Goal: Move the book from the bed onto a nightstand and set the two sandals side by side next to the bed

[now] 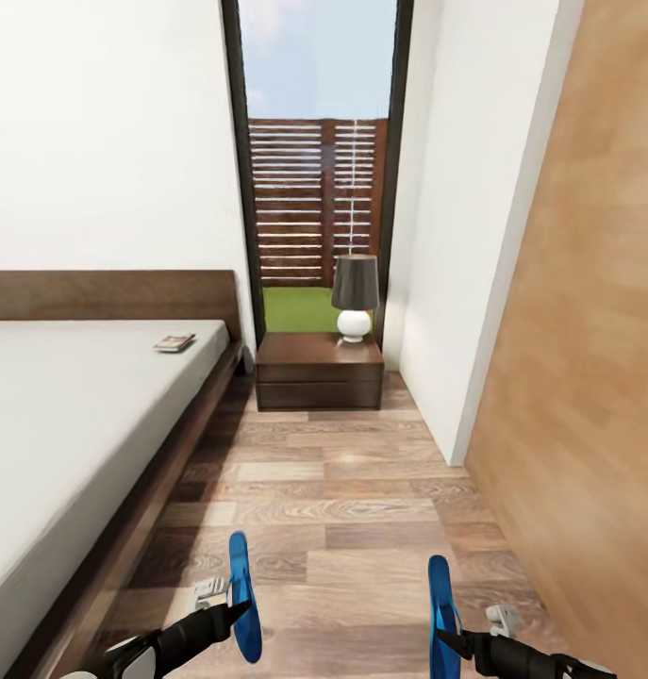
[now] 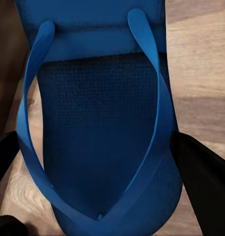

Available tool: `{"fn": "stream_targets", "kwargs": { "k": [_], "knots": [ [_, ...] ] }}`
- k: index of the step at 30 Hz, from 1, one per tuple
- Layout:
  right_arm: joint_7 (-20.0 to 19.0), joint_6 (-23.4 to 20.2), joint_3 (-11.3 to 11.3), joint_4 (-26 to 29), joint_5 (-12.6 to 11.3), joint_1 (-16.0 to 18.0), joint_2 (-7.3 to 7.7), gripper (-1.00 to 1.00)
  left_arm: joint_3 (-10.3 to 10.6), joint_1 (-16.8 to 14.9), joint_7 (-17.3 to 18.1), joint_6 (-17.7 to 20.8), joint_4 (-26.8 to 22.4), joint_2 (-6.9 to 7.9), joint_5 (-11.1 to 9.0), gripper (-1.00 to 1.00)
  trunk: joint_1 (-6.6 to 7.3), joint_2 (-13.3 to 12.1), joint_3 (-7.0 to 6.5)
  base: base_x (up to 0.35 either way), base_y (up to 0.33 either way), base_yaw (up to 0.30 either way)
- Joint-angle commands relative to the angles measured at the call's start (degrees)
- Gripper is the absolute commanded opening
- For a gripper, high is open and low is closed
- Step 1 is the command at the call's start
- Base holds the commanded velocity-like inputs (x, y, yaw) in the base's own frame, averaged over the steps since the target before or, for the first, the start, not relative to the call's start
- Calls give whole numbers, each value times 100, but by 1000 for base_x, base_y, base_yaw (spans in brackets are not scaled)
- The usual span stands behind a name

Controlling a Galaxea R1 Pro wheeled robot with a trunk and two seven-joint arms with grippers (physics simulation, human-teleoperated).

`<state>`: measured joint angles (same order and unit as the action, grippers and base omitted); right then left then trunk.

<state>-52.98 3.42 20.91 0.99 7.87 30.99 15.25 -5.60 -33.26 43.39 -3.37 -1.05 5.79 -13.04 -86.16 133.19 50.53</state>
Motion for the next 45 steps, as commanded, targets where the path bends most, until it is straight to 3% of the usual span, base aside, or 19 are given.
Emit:
{"fn": "stream_targets", "kwargs": {
  "k": [1,45],
  "knots": [
    [-9,36,54,-3,57,4,0,-100,-55,-5,19,-24,8,1,30,-100,-2,2,6,323,0,0],
    [-2,36,54,-3,57,3,-4,-100,-55,-5,21,-15,8,1,30,-100,-2,2,6,313,-32,0]
  ]
}}
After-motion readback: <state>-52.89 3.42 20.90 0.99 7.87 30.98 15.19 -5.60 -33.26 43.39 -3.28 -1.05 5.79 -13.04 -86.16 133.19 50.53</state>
